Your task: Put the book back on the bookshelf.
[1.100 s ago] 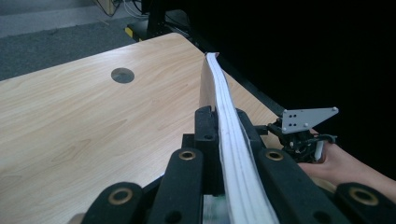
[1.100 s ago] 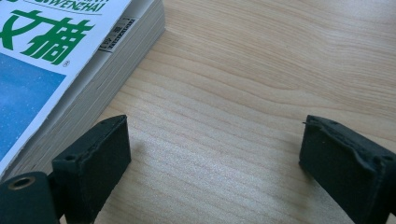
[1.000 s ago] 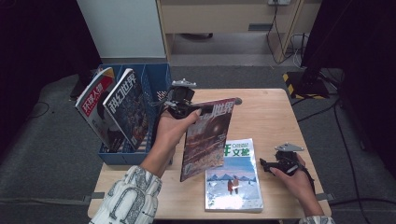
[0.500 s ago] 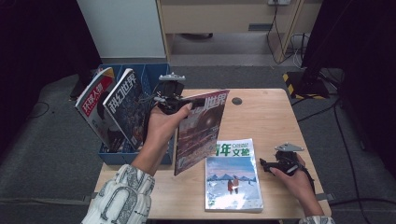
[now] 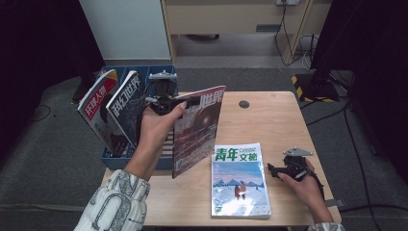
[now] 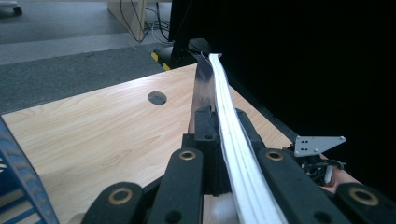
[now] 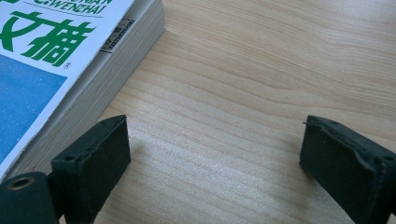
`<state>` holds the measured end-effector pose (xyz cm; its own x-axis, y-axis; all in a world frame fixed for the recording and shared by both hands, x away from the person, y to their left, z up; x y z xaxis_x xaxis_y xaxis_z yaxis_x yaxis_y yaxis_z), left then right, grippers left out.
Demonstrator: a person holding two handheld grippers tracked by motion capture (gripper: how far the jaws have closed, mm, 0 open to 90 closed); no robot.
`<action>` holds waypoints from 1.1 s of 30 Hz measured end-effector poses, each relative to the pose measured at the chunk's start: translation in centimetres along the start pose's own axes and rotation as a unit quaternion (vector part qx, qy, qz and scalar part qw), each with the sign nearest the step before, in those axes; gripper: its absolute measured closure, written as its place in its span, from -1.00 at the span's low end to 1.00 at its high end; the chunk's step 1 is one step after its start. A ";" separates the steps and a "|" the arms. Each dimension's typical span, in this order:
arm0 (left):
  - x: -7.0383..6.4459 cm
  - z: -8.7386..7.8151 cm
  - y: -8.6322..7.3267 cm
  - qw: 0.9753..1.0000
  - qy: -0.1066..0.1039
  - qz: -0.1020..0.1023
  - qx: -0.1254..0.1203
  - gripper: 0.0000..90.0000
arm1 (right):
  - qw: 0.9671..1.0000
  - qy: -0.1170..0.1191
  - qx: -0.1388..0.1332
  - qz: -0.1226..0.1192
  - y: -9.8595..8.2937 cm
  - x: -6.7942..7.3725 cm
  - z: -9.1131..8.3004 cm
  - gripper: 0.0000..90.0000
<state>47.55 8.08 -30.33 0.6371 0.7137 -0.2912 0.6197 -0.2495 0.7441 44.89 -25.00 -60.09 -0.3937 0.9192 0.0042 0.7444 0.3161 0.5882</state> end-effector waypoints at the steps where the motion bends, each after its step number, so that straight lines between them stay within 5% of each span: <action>1: 0.1 -0.1 0.0 1.000 0.000 -0.001 -0.001 0.86 | 1.000 0.000 0.000 0.000 0.0 0.0 0.0 -0.81; 19: 1.7 -2.0 -0.4 1.000 0.018 -0.008 -0.009 0.86 | 1.000 0.000 -0.001 0.000 0.0 0.0 0.0 -0.81; 33: 4.0 -5.5 -0.5 0.998 0.043 -0.025 -0.026 0.86 | 1.000 -0.002 -0.002 0.002 0.1 0.1 0.0 -0.81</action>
<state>47.30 14.70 -28.53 0.5631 0.7781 -0.2785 0.6244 -0.1798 0.7601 44.93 -24.89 -60.09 -0.3887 0.9213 0.0042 0.7438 0.3111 0.5916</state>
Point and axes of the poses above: each handheld gripper's, and its own axes: z roughly forward along the jaws, y roughly out of its top, x roughly to its left, the point moved 9 cm from there along z, roughly forward along the jaws, and after that the axes turned 10 degrees about x, right-handed, at the moved point
